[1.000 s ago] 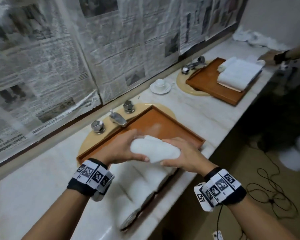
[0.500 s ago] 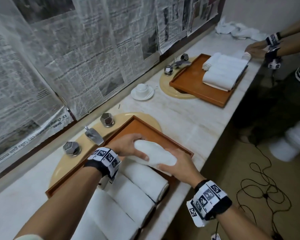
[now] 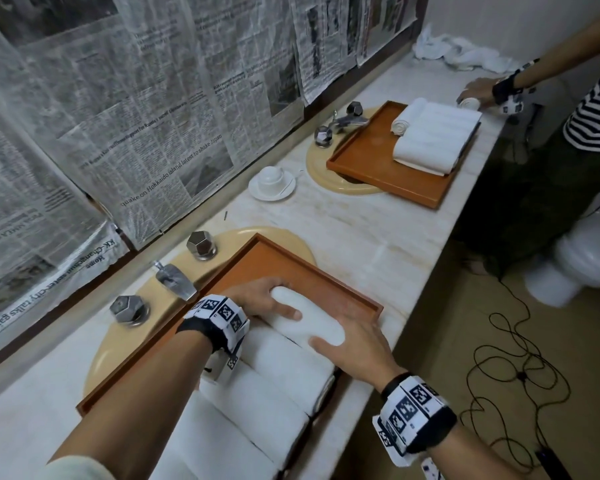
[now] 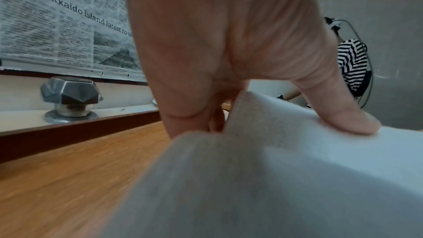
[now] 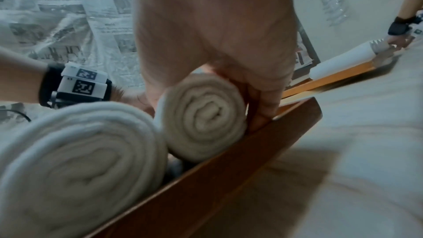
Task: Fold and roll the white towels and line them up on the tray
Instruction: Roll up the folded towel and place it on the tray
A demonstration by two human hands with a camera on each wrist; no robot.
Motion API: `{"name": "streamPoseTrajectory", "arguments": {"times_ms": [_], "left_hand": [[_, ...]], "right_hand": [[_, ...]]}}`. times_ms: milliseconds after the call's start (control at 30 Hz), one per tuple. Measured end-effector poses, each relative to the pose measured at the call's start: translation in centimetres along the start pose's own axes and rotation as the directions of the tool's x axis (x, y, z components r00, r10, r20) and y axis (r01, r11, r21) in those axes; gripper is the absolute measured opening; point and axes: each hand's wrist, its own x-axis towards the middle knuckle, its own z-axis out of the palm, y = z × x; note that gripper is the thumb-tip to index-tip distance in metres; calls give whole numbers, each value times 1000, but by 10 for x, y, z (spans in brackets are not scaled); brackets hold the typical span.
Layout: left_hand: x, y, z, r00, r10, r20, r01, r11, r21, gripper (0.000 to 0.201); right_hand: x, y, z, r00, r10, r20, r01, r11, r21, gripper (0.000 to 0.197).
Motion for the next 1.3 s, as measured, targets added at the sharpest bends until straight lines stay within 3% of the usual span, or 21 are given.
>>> {"name": "streamPoseTrajectory", "arguments": {"times_ms": [100,300,500,733,833,1000,1300], "left_hand": [[-4,-1,2,1000,-28,-6,28,999,26,77],[-10,-1,8,995,-94,-47,99,987,130,106],[-16,6,13,987,-93,-129,120,967,223,83],[-19,6,14,980,-105,-170,153,941,301,89],[-21,5,17,974,-63,-217,133,936,326,82],[-27,3,22,950,76,-304,-4,973,231,64],[-26,-6,26,921,97,-377,-9,973,230,59]], "right_hand": [[1,-3,0,1000,-11,16,12,996,-89,53],[7,0,-1,995,-29,93,43,987,-154,58],[12,3,-1,993,-43,114,64,980,-190,69],[10,5,-1,988,-70,135,83,992,-94,66],[11,6,1,988,-64,142,72,996,-49,65],[3,2,8,986,-104,132,109,994,-29,67],[4,-1,8,990,-99,100,100,995,0,66]]}}
